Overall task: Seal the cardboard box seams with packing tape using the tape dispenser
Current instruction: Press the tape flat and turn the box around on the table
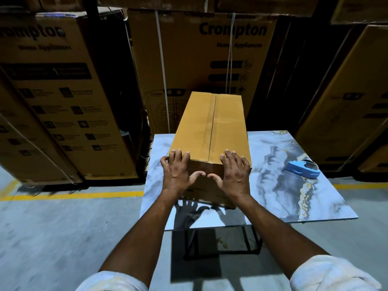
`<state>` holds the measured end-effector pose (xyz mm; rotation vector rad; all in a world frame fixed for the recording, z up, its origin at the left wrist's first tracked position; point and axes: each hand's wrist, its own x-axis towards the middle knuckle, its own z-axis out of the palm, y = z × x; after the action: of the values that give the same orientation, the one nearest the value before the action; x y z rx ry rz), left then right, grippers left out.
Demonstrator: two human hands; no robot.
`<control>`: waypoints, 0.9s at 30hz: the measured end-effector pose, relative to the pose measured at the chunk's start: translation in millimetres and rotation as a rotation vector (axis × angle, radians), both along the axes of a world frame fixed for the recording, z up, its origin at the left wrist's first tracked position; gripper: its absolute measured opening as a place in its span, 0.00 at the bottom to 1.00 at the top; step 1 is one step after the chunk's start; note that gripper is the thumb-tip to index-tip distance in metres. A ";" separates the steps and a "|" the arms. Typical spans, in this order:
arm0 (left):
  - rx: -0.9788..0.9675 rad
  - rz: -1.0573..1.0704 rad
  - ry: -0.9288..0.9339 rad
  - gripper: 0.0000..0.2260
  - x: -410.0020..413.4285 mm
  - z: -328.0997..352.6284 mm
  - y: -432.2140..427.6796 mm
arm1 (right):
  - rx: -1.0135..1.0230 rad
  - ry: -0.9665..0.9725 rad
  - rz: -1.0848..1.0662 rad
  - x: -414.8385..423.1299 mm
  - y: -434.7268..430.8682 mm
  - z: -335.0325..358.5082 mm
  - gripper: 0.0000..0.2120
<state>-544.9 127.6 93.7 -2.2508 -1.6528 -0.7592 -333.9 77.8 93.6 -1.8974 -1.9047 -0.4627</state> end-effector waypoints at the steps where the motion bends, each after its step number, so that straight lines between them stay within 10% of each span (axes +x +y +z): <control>1: 0.003 -0.004 -0.019 0.34 0.1 1.3 -0.7 | 0.007 0.006 -0.001 -0.6 -1.4 1.2 0.36; 27: 0.024 -0.004 -0.046 0.32 1.2 5.5 -3.3 | -0.012 -0.015 -0.021 -2.9 -6.1 5.7 0.36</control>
<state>-543.6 124.3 99.2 -2.2373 -1.6516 -0.8333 -336.8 71.7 99.3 -1.9288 -1.9031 -0.4738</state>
